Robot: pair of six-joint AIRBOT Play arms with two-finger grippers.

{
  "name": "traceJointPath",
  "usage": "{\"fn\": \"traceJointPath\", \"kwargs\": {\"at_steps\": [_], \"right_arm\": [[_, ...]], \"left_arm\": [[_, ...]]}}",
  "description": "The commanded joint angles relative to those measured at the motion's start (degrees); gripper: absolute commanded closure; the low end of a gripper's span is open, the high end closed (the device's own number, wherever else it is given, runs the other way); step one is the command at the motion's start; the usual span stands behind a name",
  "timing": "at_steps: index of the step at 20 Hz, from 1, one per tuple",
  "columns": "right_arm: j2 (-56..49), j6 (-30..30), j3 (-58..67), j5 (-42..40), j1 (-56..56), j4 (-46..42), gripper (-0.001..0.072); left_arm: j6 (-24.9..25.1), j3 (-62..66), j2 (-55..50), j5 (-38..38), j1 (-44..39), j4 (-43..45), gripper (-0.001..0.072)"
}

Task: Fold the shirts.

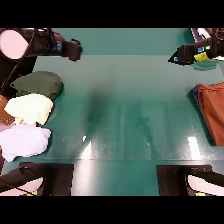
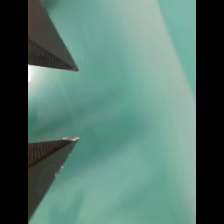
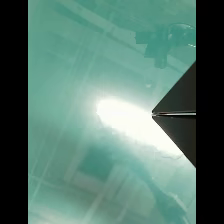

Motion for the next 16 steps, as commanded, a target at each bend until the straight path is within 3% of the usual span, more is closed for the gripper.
{"fn": "traceJointPath", "kwargs": {"at_steps": [1,6,11,12,13,14,16], "right_arm": [[0.02,0.02,0.04,0.13,0.0,0.0,0.0689],[0.02,0.02,0.04,-0.02,0.0,0.0,0.0689],[0.02,0.02,0.04,-0.04,0.0,0.0,0.0689],[0.02,0.02,0.04,-0.07,0.0,0.0,0.0689],[0.02,0.02,0.04,-0.35,0.0,0.02,0.0689],[0.02,0.02,0.04,-0.57,0.0,0.02,0.0689],[0.04,0.24,0.07,-0.48,0.09,0.07,0.0689]], "left_arm": [[-6.56,-3.72,-4.2,-0.24,8.59,11.02,0.0199],[-6.95,-10.32,-15.28,2.6,20.52,8.33,0.0199],[-6.95,-10.32,-21.55,4.42,24.5,6.6,0.0201],[-6.93,-10.19,-21.53,4.55,24.5,6.93,0.0307],[-6.93,-9.88,-21.44,4.39,24.5,6.91,0.0576],[-6.95,-9.64,-21.05,4.37,24.5,6.93,0.067],[-6.93,-7.87,-19.76,2.64,24.5,6.97,0.0675]]}}
